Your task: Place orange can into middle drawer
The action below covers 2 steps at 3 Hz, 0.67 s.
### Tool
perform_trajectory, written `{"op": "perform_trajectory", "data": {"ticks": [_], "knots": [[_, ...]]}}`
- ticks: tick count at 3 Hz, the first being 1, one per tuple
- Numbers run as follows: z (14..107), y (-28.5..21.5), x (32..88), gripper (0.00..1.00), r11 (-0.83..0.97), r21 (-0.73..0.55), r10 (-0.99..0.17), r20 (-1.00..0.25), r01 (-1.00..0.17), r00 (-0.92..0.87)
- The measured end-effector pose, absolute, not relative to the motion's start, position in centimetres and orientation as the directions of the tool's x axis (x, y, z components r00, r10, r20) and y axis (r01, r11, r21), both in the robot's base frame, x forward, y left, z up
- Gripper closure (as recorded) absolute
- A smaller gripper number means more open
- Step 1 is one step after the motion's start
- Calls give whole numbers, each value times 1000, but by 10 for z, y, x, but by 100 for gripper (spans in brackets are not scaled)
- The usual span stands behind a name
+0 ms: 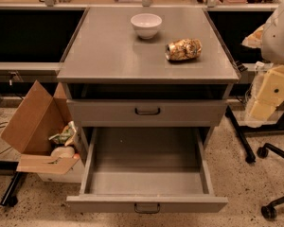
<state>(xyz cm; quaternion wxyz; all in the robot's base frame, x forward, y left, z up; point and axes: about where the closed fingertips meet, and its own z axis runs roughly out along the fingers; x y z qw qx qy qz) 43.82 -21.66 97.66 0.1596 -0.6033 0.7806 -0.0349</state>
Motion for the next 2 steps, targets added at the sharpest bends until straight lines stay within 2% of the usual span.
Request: {"op": "perform_trajectory", "data": {"ticks": [1, 2], "knots": [[977, -217, 438, 0, 270, -247, -953, -207, -931, -221], [980, -215, 466, 0, 246, -273, -956, -228, -930, -186]]}}
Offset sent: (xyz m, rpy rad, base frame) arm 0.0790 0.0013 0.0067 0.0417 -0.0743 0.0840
